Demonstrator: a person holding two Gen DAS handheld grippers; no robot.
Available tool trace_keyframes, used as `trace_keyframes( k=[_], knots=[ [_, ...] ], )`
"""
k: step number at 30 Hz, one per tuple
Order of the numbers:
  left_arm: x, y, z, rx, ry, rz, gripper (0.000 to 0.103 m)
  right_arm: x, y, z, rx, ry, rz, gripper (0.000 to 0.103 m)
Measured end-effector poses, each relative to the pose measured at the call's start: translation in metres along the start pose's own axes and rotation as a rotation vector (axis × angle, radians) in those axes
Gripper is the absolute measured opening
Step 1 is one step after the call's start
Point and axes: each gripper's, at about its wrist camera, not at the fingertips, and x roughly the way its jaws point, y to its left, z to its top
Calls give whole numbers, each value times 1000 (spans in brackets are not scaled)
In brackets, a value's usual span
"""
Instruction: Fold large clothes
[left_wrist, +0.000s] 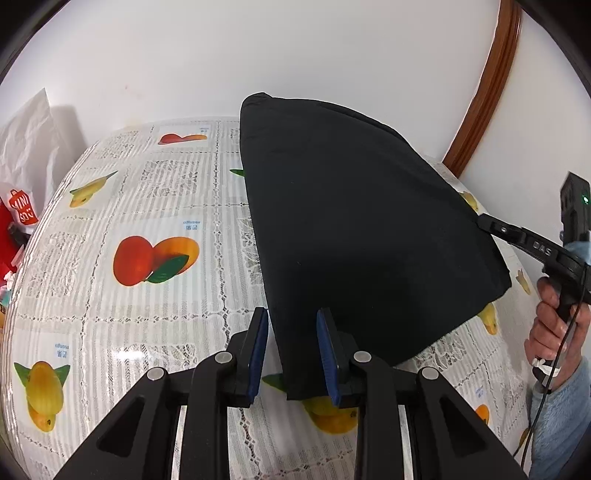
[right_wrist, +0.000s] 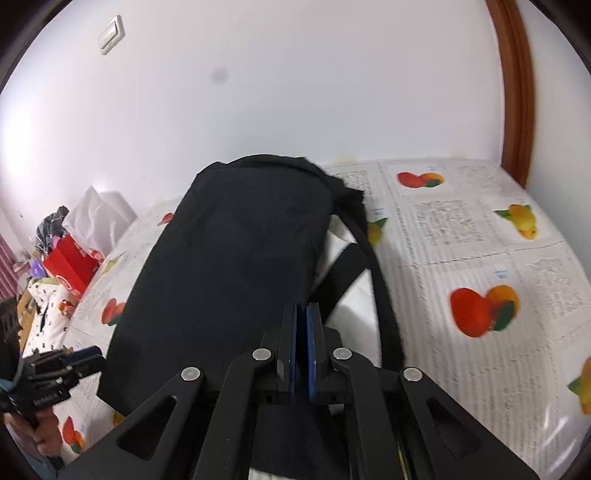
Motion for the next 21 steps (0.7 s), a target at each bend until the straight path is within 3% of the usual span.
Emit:
trace_keyframes(
  k=[4, 9, 11, 21],
  knots=[
    [-3, 2, -3, 3, 2, -1, 25, -24, -8, -8, 3, -6, 6, 8],
    [-10, -2, -7, 3, -9, -2, 26, -53, -17, -24, -28, -2, -55, 18],
    [-16, -5, -10, 7, -15, -1, 33, -60, -20, -32, -38, 12, -91, 22],
    [-30, -12, -24, 23, -19, 4, 36, -60, -24, -73, -52, 105, -181, 27]
  ],
)
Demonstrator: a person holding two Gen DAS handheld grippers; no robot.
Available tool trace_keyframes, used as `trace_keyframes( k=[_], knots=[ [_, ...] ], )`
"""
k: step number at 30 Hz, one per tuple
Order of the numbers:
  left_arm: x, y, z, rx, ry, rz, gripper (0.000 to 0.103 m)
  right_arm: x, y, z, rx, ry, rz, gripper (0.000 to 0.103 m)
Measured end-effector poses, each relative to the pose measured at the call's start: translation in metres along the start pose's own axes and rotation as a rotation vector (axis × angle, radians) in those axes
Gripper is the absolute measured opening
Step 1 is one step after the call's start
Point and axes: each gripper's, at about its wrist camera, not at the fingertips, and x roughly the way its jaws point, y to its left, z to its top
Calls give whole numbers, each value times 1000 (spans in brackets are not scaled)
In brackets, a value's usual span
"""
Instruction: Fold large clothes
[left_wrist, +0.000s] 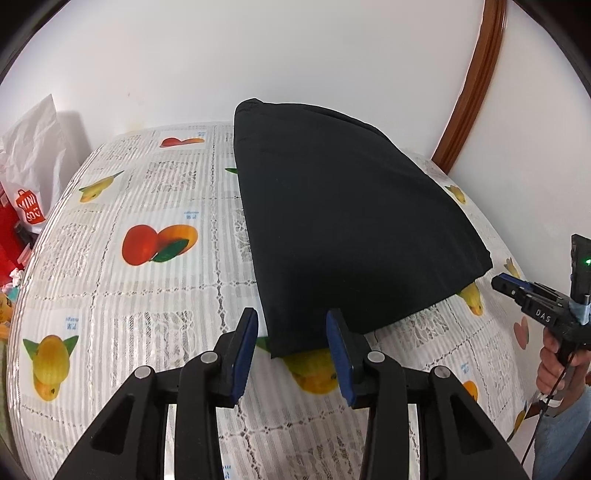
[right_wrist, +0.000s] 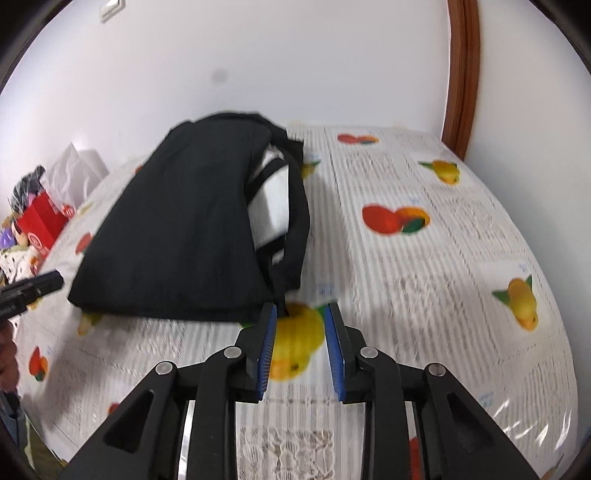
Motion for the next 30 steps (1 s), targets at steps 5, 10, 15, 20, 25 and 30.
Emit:
trace_keyframes(
  k=[5, 10, 15, 20, 25, 30],
  knots=[
    [1, 0, -7, 2, 13, 12, 36, 9, 7, -7, -7, 19, -5, 27],
    [-1, 1, -11, -1, 19, 36, 36, 12, 14, -8, -13, 16, -25, 27],
    [-7, 2, -14, -19, 5, 63, 37, 4, 14, -7, 12, 8, -50, 27],
    [-24, -6, -16, -7, -29, 99, 51, -16, 17, -6, 35, 6, -84, 27],
    [-53, -19, -20, 0, -75, 127, 60, -48, 26, -6, 46, -12, -149, 37],
    [-91, -36, -26, 9, -138, 144, 69, -89, 41, -11, 62, -50, -146, 52]
  ],
)
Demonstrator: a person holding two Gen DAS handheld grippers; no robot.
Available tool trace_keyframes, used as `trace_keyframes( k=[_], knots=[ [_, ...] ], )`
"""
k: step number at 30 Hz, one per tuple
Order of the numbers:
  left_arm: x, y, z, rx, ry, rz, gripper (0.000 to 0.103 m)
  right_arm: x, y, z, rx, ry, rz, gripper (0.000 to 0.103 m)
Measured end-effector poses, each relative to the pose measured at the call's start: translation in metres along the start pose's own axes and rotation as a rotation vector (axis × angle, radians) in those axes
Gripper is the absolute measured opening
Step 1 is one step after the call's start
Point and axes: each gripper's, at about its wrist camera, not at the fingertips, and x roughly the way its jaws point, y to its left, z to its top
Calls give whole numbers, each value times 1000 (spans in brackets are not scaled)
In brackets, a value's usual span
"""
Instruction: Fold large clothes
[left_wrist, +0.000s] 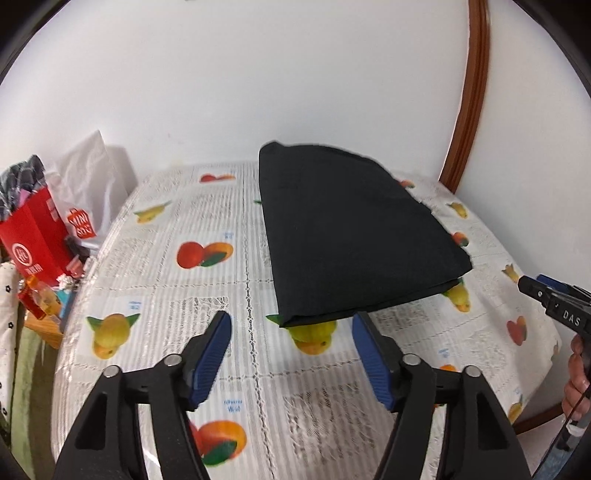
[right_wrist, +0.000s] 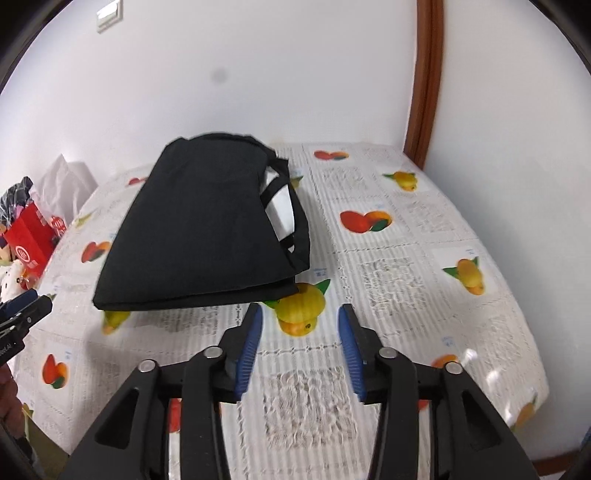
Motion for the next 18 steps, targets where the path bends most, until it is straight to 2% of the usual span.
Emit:
trace_keyframes(
  k=[1, 3, 4, 5, 10, 18],
  knots=[
    [-6, -1, -1, 1, -11, 2, 71, -9, 3, -1, -1, -8, -17, 59],
    [-24, -7, -3, 6, -43, 9, 74, -31, 9, -5, -9, -45, -57, 68],
    [-31, -10, -4, 7, -55, 12, 77, -41, 11, -7, -9, -62, -63, 79],
    [-39, -13, -6, 10, -70, 15, 78, -54, 12, -10, -10, -83, -68, 87],
    [-68, -25, -17, 15, -110, 19, 86, -100, 19, -27, -20, -158, -107, 93],
    [-111, -40, -33, 31, -168, 44, 100, -138, 22, -52, 36, -150, -99, 97]
  ],
)
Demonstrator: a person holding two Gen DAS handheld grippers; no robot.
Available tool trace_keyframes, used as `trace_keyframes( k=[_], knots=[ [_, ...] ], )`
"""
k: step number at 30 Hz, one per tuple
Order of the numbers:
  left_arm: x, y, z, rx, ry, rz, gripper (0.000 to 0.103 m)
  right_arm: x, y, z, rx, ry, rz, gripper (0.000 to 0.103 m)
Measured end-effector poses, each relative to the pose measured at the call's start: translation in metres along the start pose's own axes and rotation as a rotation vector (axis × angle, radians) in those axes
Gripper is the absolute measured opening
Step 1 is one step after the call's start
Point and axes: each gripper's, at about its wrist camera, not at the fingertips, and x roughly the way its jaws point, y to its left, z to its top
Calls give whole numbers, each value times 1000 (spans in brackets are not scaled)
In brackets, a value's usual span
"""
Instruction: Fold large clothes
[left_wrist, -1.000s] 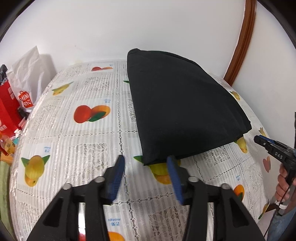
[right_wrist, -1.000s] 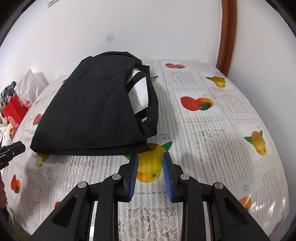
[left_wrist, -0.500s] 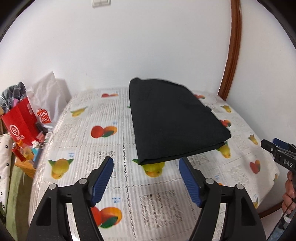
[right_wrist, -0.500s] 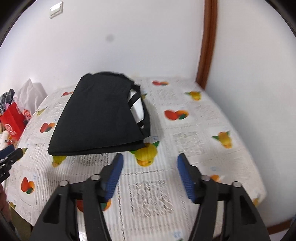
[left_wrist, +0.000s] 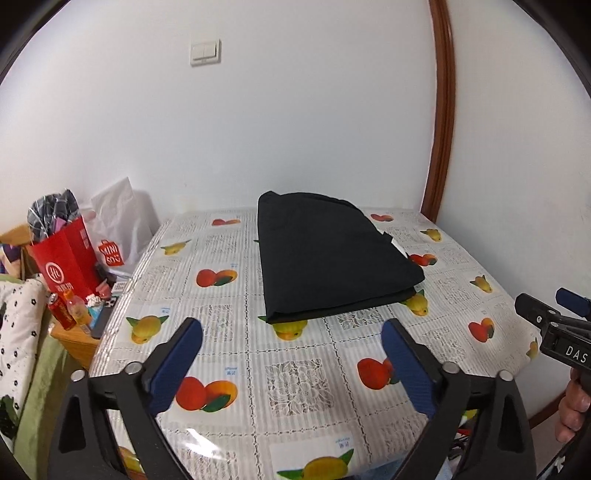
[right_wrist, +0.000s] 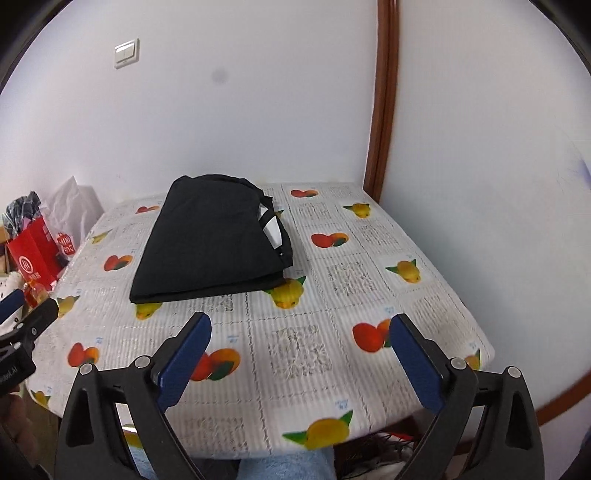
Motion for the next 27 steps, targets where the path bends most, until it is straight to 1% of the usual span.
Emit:
trace_keyframes(
  k=[4, 10, 18, 27],
  knots=[
    [-12, -3, -2, -4, -22, 12, 100, -16, -3, -6, 10, -28, -6, 98],
    [-18, -5, -5, -8, -31, 13, 100, -33, -7, -9, 19, -63, -23, 99],
    [-23, -7, -9, -13, -40, 32, 101, -38, -6, -11, 12, -69, -28, 100],
    [-25, -6, -10, -15, -38, 34, 101, -39, -5, -12, 11, -72, -34, 100]
  ],
)
